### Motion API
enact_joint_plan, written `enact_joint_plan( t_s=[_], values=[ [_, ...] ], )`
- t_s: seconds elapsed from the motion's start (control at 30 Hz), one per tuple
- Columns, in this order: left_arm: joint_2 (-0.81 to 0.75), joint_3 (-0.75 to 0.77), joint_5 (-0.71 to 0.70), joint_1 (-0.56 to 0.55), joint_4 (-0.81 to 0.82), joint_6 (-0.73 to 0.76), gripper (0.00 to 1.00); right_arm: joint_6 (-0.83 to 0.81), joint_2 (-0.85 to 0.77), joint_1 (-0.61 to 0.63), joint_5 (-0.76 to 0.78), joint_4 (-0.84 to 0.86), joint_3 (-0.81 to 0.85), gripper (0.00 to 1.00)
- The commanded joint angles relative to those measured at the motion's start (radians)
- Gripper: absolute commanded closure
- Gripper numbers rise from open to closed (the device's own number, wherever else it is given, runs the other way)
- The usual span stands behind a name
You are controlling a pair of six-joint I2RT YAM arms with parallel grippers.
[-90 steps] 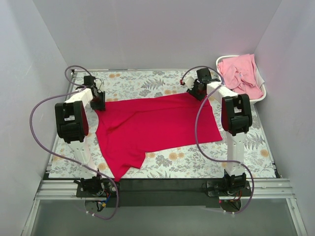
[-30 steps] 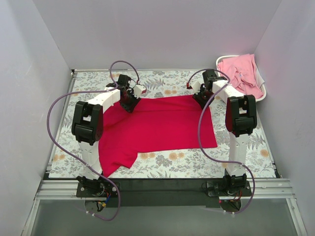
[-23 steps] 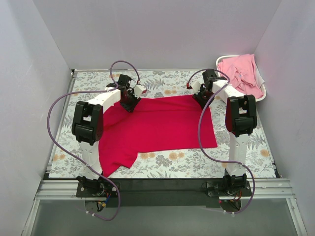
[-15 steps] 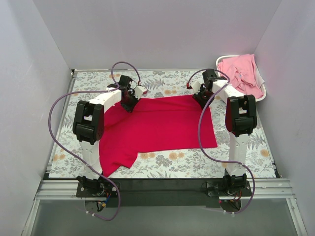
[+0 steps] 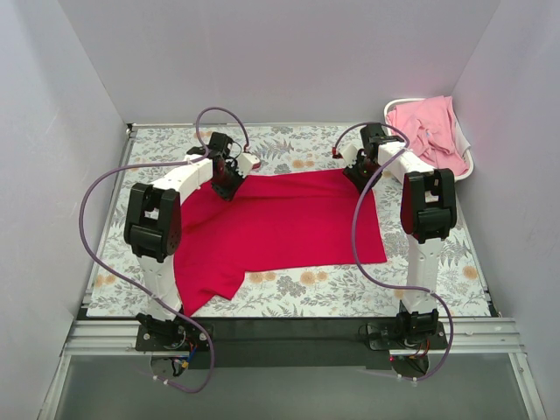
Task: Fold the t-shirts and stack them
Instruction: Fold the tshirt
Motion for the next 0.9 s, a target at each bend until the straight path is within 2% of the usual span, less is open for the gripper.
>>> enact_joint_plan(
  t_s=[0.0, 0.7, 0.77, 0.8, 0.87],
  values=[
    [-0.101, -0.012, 0.012, -0.002, -0.036, 0.024, 1.00, -0.009, 0.020, -0.016, 0.034, -0.021, 0.038, 0.57],
    [-0.092, -0.058, -0.022, 0.008, -0.132, 0.073, 1.00, -0.023, 0.011, -0.030, 0.038, -0.030, 0.030, 0.57],
    [-0.087, -0.054, -0.027, 0.008, -0.120, 0.059, 0.91, -0.023, 0.008, -0.030, 0.035, -0.033, 0.033, 0.57],
    [-0.092, -0.043, -0.018, 0.009, -0.117, 0.053, 0.79, -0.021, 0.008, -0.030, 0.029, -0.034, 0.033, 0.57],
    [-0.115, -0.013, 0.011, 0.023, -0.126, 0.027, 0.70, -0.018, 0.003, -0.031, 0.021, -0.042, 0.033, 0.57]
  ],
)
